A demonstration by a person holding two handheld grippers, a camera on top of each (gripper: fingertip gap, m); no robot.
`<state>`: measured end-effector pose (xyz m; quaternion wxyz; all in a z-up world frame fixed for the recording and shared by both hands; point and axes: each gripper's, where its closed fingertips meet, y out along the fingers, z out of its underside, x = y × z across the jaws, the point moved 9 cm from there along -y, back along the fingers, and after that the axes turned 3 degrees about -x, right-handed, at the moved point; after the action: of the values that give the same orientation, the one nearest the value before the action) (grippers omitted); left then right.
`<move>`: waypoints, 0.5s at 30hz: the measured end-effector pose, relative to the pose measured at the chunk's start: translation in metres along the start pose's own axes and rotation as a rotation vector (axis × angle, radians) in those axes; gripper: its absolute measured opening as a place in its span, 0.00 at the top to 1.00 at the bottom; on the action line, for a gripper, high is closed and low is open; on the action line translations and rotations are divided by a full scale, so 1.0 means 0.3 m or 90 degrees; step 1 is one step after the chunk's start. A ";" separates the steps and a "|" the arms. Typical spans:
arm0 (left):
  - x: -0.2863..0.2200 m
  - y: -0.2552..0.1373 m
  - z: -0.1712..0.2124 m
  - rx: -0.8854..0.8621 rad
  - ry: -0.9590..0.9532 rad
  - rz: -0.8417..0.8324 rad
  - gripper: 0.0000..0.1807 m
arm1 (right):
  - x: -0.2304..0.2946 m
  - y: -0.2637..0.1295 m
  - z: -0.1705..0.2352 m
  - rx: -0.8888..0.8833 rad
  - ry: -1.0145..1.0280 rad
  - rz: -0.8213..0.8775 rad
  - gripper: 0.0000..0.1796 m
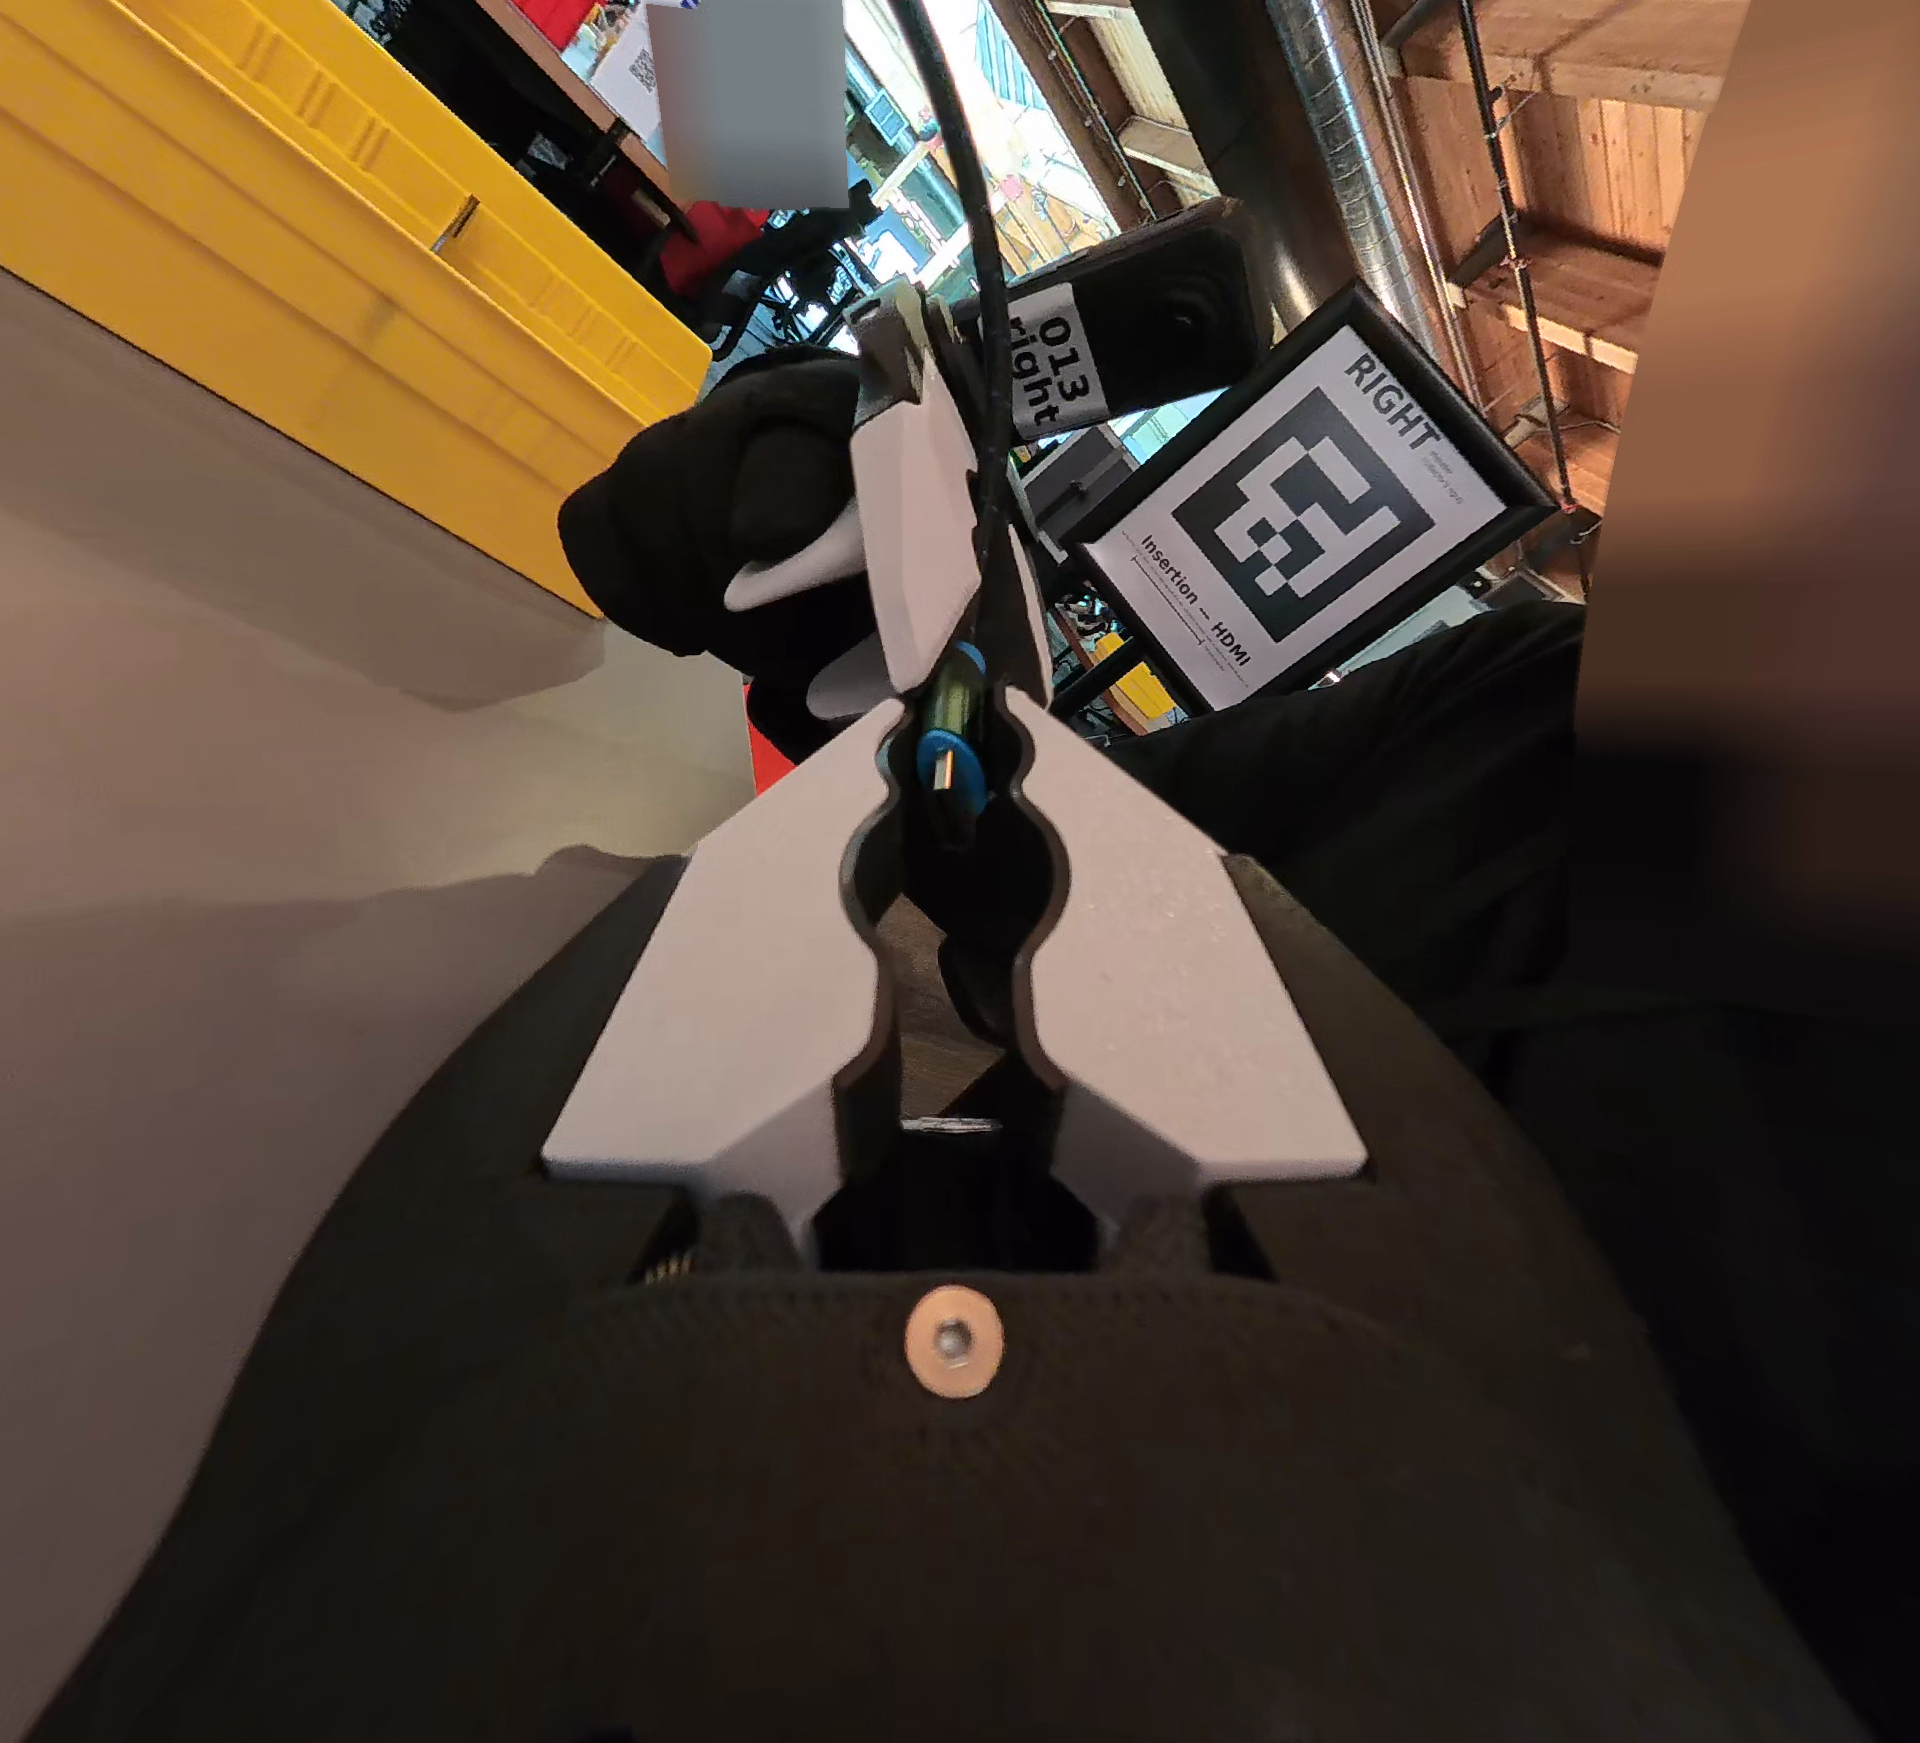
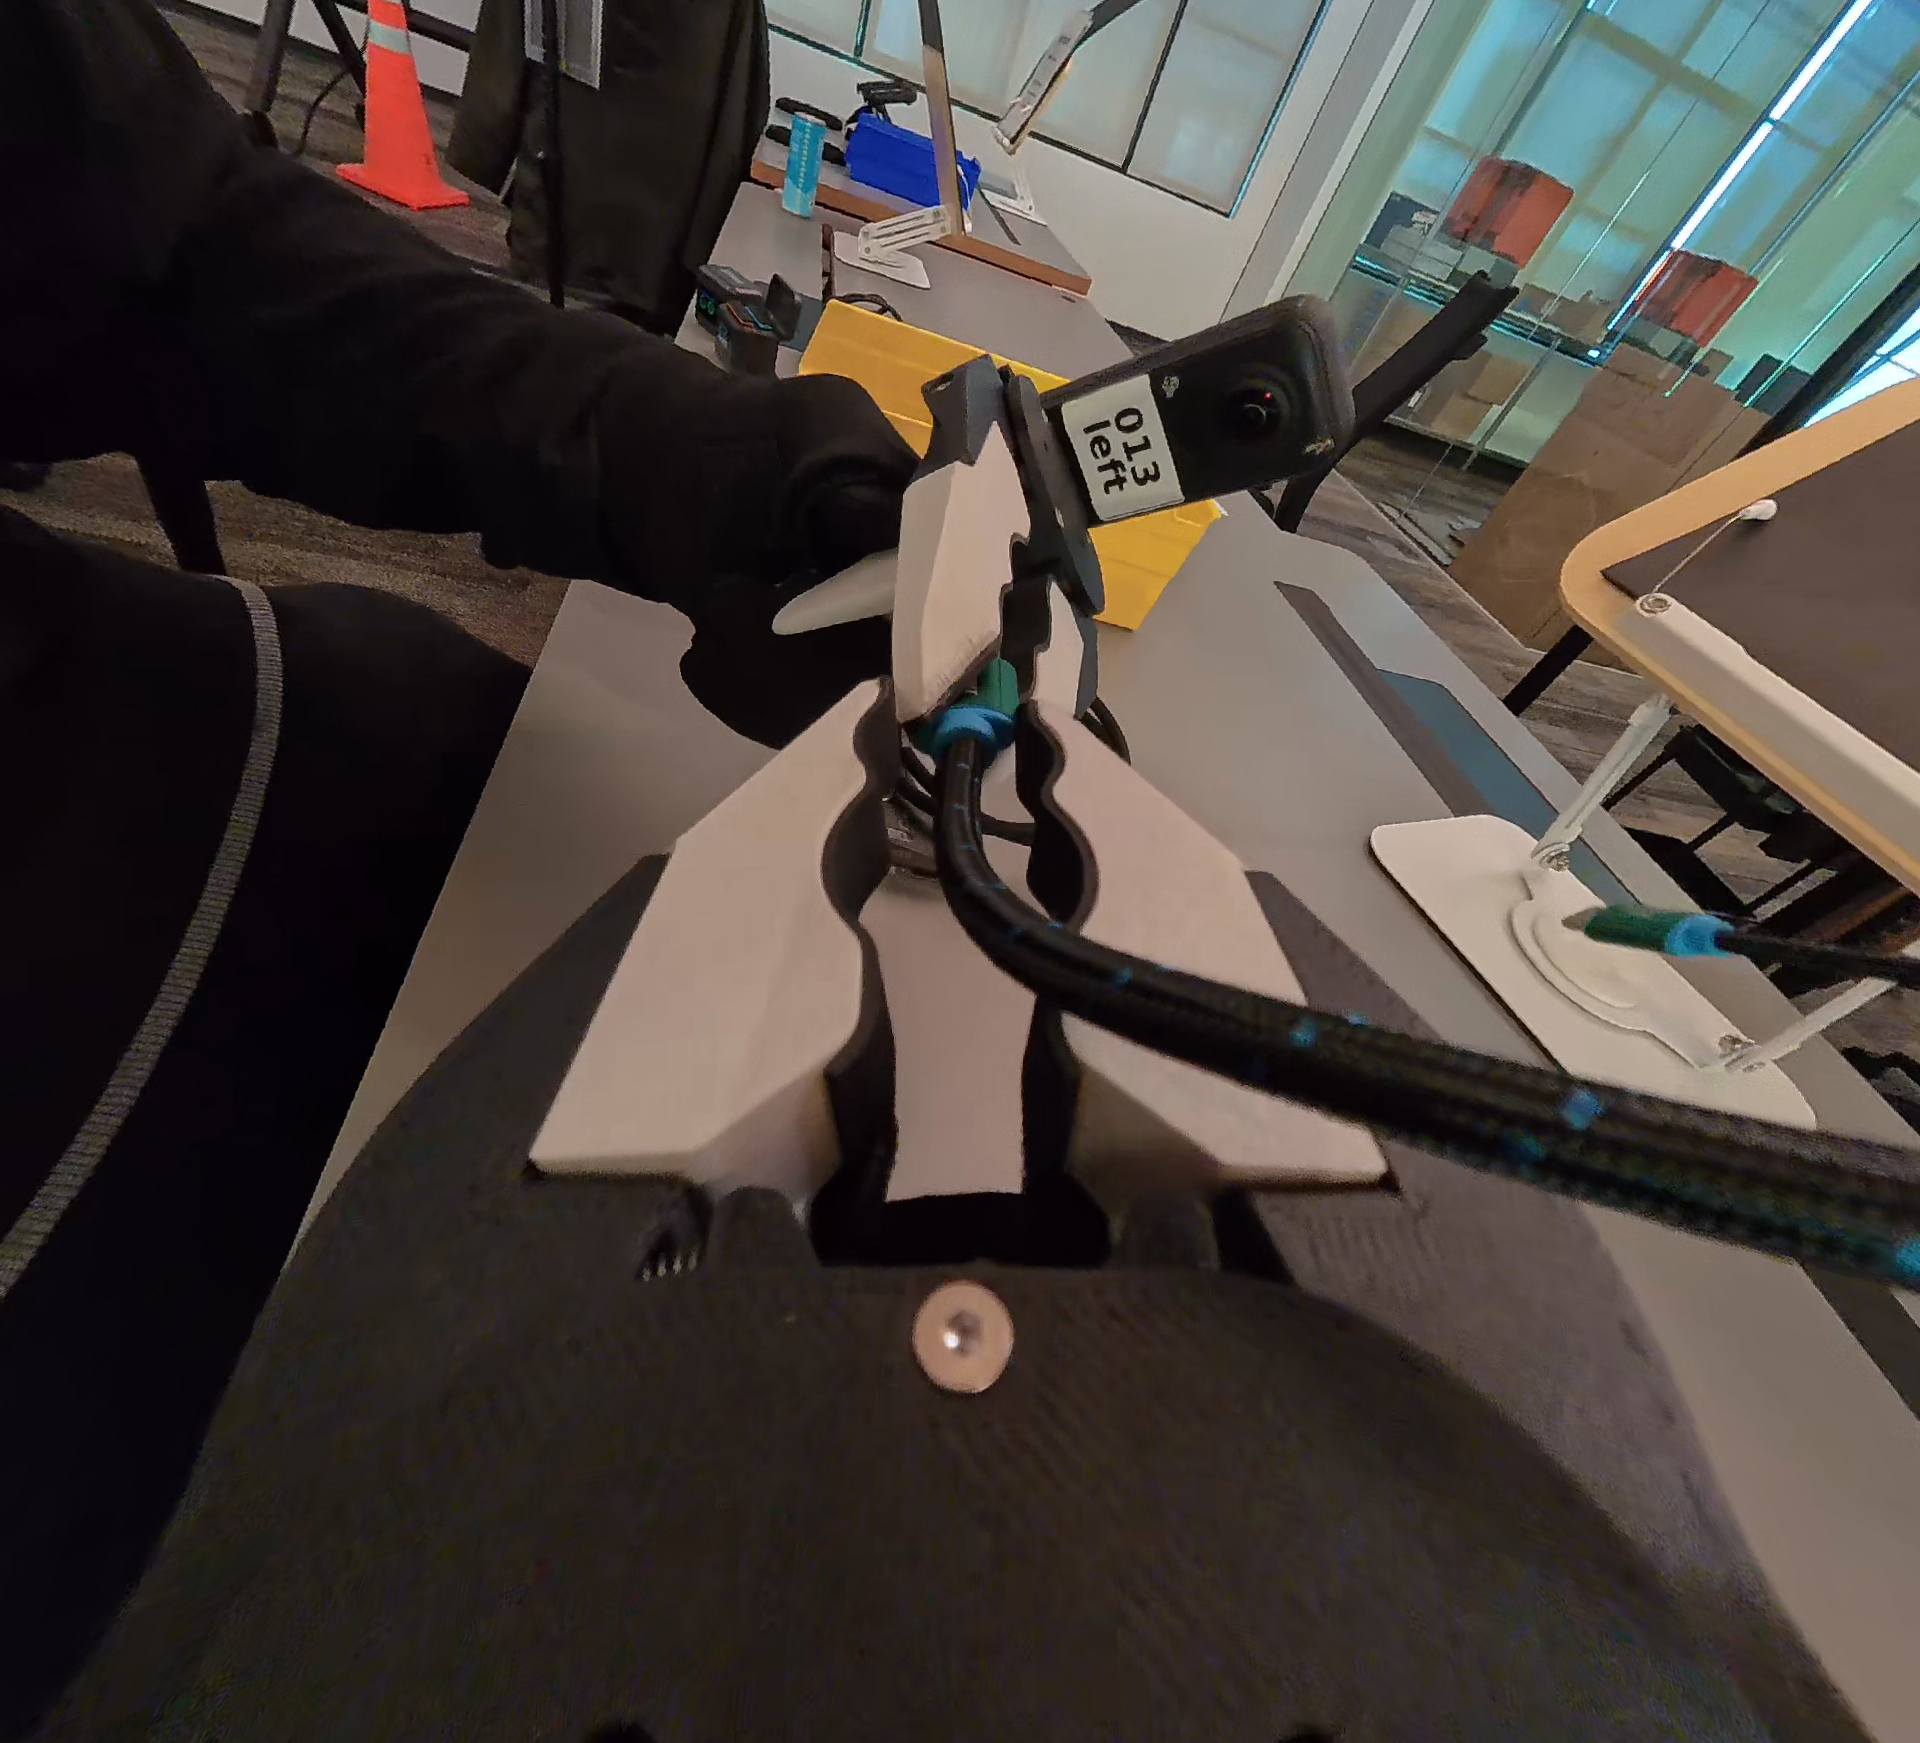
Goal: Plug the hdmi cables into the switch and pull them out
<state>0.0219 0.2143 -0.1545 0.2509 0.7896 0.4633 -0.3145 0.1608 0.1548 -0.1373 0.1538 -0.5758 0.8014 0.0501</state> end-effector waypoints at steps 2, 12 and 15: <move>0.000 0.003 -0.001 0.001 -0.004 0.003 0.95 | -0.001 -0.003 0.001 -0.006 0.003 -0.002 0.90; 0.000 0.007 0.000 -0.011 -0.011 0.008 0.95 | -0.003 -0.007 0.003 -0.020 0.013 -0.005 0.89; -0.005 0.006 0.000 -0.013 -0.009 0.005 0.95 | -0.003 -0.007 0.001 -0.024 0.015 -0.006 0.89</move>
<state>0.0229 0.2126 -0.1532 0.2636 0.7868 0.4615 -0.3139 0.1632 0.1550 -0.1371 0.1339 -0.5829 0.7993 0.0580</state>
